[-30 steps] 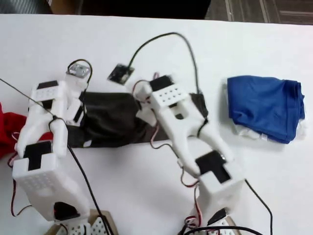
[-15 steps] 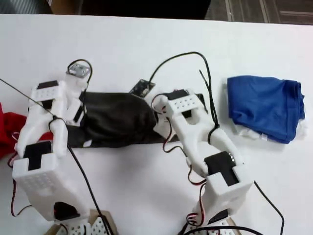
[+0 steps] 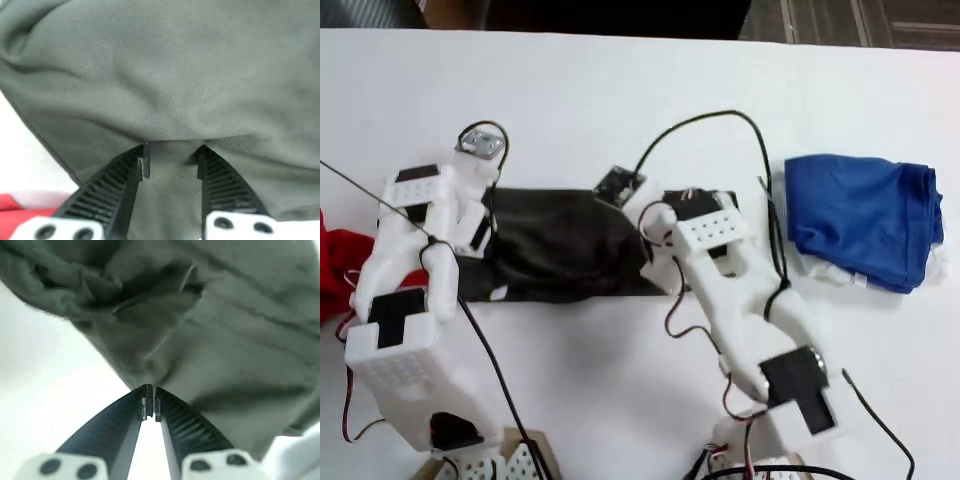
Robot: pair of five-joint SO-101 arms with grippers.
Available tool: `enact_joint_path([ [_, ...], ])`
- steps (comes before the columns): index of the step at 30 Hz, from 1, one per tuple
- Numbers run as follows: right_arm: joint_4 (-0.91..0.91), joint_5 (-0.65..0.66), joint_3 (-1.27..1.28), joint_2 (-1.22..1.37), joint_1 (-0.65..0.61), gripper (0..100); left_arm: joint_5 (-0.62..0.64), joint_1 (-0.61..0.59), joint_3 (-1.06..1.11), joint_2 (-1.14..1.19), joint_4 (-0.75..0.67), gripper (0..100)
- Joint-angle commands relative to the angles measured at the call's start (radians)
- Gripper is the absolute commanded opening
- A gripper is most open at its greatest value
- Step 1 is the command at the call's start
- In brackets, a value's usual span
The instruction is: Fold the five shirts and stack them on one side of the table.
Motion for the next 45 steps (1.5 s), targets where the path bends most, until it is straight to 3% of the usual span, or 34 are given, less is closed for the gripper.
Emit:
enact_joint_path([
  [1, -0.019, 0.000, -0.006, -0.107, 0.012, 2.2, 0.012, -0.002, -0.004, 0.005, -0.032, 18],
  [4, 0.005, -0.008, 0.002, -0.159, 0.033, 2.7, 0.021, -0.002, -0.051, 0.000, 0.006, 18],
  [7, 0.033, -0.008, 0.000, -0.203, 0.091, 3.7, 0.084, -0.009, -0.189, 0.002, 0.152, 18],
  [11, 0.097, -0.002, -0.002, -0.251, 0.142, 14.2, 0.107, -0.063, -0.386, 0.011, 0.298, 18],
  [19, 0.156, 0.000, 0.000, -0.334, 0.147, 11.3, 0.100, -0.149, -0.433, 0.021, 0.247, 28],
  [27, 0.268, 0.000, 0.000, -0.453, 0.147, 11.3, 0.103, -0.193, -0.421, 0.203, 0.126, 27],
  [34, 0.317, 0.000, 0.000, -0.544, 0.147, 11.3, 0.100, -0.190, -0.421, 0.276, 0.146, 27],
  [37, 0.318, 0.000, 0.000, -0.562, 0.147, 11.3, 0.038, -0.164, -0.446, 0.275, 0.226, 21],
  [40, 0.321, 0.000, 0.000, -0.579, 0.147, 11.3, 0.021, -0.144, -0.498, 0.278, 0.321, 3],
  [45, 0.377, -0.003, 0.002, -0.611, 0.151, 11.3, 0.005, -0.146, -0.530, 0.279, 0.387, 3],
])
